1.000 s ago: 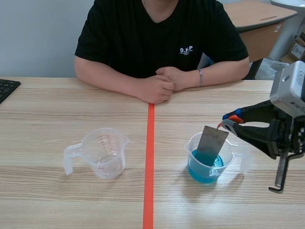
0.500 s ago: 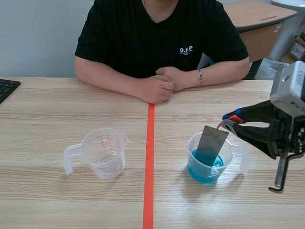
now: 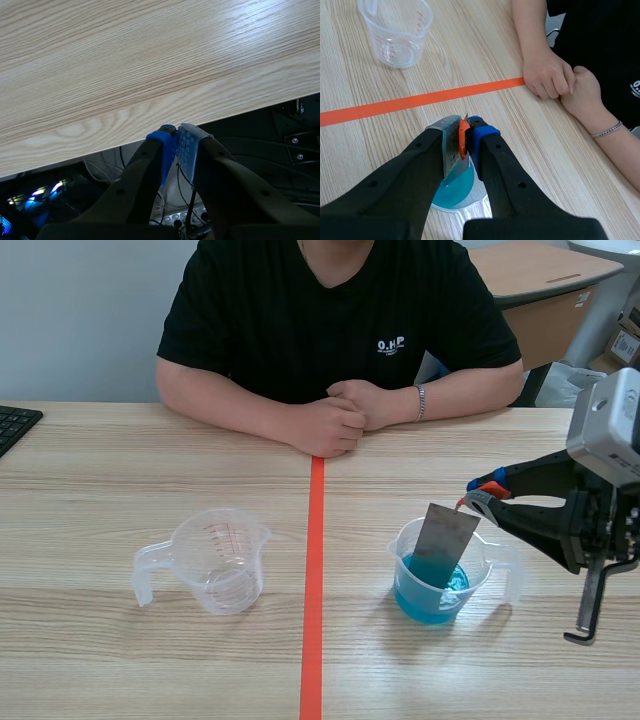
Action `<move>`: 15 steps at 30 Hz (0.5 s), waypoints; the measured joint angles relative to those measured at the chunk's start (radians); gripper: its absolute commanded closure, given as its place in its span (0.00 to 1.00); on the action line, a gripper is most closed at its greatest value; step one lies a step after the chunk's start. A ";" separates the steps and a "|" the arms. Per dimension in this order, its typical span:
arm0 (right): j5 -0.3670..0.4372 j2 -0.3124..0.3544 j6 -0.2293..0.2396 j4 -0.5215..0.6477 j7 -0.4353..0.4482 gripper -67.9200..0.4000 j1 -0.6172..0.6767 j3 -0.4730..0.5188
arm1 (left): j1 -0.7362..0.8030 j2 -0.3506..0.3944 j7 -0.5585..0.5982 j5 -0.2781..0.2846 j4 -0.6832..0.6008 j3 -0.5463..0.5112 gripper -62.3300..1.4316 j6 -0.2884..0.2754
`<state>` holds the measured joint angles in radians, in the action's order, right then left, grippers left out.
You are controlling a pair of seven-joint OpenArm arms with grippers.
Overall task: Do the redox reaction experiment.
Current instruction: 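Hold the plate still in the solution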
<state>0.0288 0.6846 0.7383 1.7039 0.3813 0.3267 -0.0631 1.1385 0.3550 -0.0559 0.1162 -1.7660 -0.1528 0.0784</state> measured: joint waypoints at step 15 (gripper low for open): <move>-0.006 0.000 0.002 0.069 -0.031 0.97 0.036 0.045 | 0.000 0.000 0.000 0.000 0.000 0.000 0.90 0.000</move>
<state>0.0223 0.6846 0.7399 1.7729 0.3508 0.3626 -0.0177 1.1385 0.3546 -0.0559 0.1162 -1.7660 -0.1528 0.0784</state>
